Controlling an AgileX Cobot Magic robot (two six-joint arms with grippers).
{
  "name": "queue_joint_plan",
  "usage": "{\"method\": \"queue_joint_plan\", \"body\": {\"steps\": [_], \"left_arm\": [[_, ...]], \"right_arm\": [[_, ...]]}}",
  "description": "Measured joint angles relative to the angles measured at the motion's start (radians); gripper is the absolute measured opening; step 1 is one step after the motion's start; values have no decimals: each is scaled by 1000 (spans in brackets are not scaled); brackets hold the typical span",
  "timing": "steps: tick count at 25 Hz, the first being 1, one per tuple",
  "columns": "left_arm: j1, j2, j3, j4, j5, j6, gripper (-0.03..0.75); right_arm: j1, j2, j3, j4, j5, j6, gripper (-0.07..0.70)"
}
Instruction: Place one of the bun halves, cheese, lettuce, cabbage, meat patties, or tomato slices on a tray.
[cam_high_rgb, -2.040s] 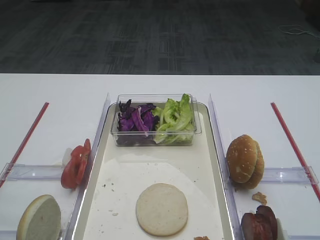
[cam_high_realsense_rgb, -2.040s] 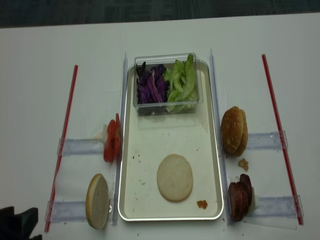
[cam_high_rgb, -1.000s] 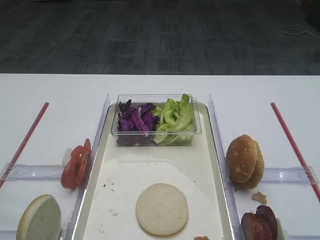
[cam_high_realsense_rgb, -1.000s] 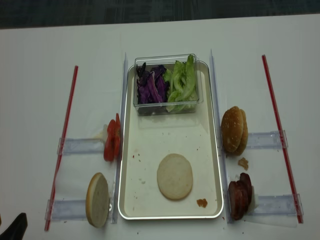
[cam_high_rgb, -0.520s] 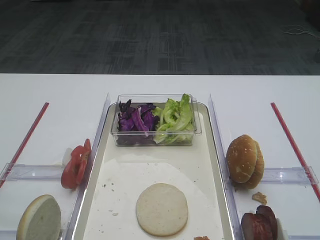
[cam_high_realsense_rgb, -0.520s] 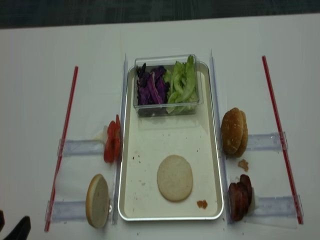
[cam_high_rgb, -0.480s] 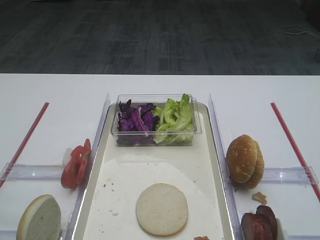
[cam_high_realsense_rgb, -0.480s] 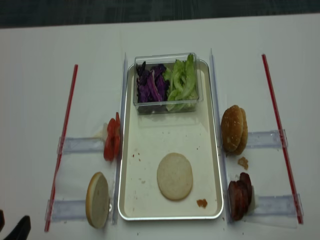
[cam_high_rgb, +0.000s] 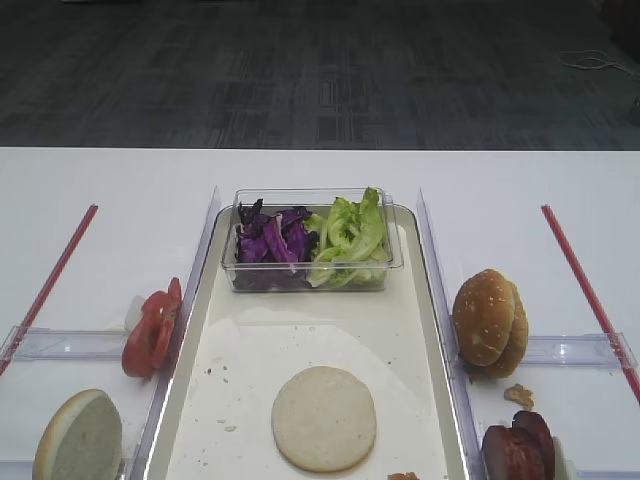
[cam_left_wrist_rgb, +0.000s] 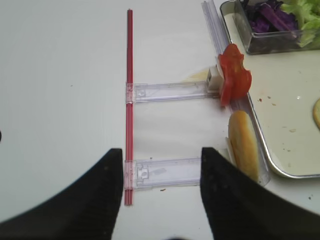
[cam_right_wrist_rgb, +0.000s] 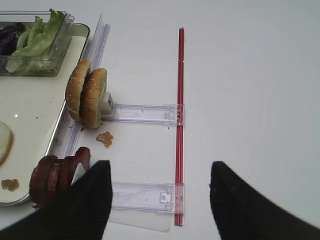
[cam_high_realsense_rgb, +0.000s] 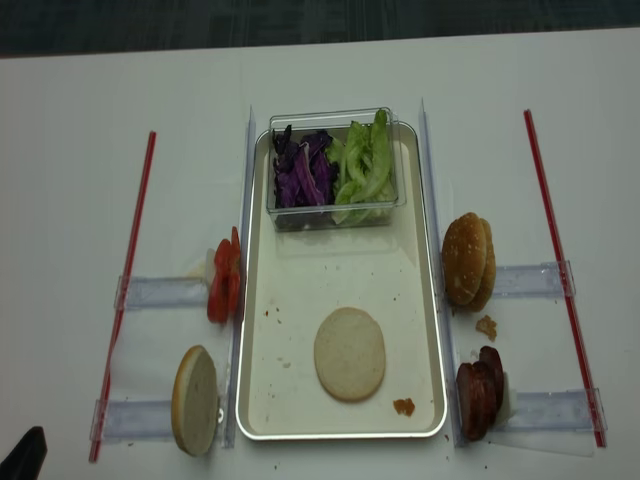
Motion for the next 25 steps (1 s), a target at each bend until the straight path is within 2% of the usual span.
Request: {"method": "queue_joint_plan", "body": {"steps": [25], "left_arm": [[0, 0, 0, 0, 0, -5, 335]], "right_arm": [[0, 0, 0, 0, 0, 0, 477]]}}
